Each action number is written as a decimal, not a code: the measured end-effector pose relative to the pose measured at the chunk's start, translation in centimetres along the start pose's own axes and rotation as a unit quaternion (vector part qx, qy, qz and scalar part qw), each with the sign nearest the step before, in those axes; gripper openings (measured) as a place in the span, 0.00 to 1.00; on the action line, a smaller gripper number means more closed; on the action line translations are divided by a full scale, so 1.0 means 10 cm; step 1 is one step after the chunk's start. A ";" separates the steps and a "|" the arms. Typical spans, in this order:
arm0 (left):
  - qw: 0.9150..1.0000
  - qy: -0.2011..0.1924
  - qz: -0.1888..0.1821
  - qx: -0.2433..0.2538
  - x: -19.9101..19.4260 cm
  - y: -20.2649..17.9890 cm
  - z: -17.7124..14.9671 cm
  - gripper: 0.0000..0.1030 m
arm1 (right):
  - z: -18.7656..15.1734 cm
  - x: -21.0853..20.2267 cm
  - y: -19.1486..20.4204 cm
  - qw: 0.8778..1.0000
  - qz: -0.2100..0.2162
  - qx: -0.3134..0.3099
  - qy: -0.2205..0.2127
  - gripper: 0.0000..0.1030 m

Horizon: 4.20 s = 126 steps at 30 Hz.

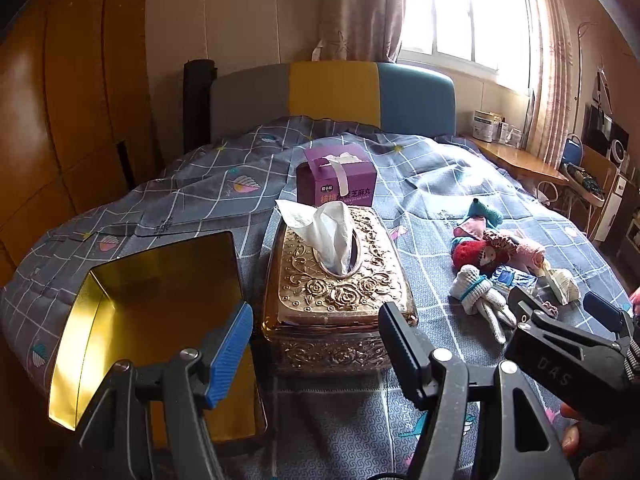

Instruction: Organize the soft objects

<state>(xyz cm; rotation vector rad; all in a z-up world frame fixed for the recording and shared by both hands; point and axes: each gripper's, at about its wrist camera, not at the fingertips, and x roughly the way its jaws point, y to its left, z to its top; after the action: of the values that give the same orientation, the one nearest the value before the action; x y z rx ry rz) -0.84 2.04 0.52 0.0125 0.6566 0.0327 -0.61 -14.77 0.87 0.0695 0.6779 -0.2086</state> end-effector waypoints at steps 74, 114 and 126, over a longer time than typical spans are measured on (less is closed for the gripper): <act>0.944 0.255 -0.206 0.029 1.77 -1.67 0.29 0.59 | 0.58 0.93 -1.82 0.985 0.003 0.170 0.026 1.00; 0.965 0.146 -0.210 0.059 1.40 -1.26 1.08 0.30 | 0.25 1.90 -0.52 0.937 0.030 -0.279 0.209 0.59; 0.992 0.043 -0.074 -0.088 1.29 0.57 2.04 0.30 | 0.26 1.99 -0.58 0.940 0.036 -0.263 0.213 0.58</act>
<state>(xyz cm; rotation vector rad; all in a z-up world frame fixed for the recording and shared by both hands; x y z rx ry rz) 21.68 8.19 8.92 -0.2095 0.7374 -0.0516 14.88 -24.19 -9.57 -0.3849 1.1428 0.0682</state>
